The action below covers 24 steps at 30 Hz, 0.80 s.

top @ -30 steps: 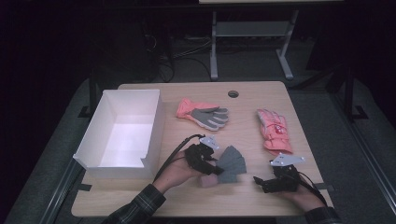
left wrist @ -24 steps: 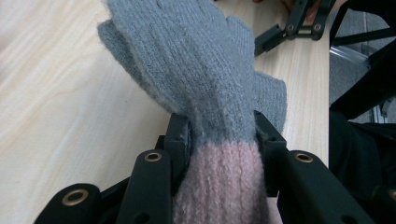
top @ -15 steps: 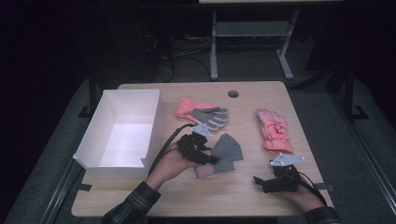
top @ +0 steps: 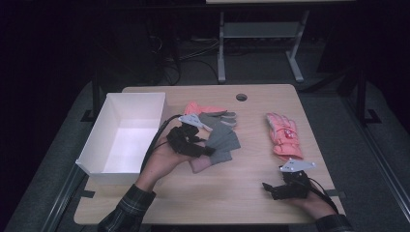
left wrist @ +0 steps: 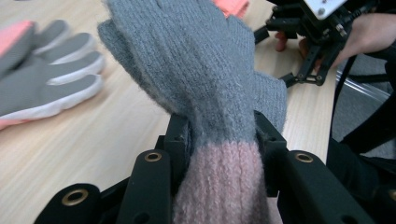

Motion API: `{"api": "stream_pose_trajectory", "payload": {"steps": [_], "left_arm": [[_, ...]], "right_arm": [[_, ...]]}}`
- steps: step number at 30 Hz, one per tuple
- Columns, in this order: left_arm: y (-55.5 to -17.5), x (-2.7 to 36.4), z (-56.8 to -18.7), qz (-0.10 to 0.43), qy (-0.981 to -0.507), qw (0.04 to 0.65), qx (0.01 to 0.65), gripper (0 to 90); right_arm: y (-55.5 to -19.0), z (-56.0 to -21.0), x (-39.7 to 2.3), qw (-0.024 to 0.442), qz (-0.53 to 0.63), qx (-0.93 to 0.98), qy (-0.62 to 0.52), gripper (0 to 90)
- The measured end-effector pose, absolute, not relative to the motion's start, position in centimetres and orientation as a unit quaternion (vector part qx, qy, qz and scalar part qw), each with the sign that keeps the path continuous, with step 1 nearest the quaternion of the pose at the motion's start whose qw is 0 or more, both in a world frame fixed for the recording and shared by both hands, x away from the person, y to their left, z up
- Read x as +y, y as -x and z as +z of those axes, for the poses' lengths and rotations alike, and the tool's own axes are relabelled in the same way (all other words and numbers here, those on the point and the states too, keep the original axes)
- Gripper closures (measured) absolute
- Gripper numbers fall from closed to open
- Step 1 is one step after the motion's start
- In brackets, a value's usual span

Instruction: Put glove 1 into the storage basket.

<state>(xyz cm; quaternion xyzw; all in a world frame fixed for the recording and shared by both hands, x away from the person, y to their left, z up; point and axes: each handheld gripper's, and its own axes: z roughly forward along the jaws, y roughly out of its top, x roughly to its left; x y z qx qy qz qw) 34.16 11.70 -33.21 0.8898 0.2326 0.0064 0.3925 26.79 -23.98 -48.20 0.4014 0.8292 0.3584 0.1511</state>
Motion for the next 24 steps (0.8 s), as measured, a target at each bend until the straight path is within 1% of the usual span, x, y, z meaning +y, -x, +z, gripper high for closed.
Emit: {"api": "stream_pose_trajectory", "payload": {"steps": [11, 24], "left_arm": [[-34.7, 16.1, -30.8, 0.042, -0.864, 0.419, 0.275, 64.8], [-35.4, 21.1, -29.5, 0.078, -0.837, 0.430, 0.329, 64.8]], "right_arm": [[-26.8, -48.2, -24.0, 0.151, 0.359, 0.829, -0.401, 7.7], [-26.8, -48.2, -24.0, 0.151, 0.358, 0.829, -0.401, 7.7]]}}
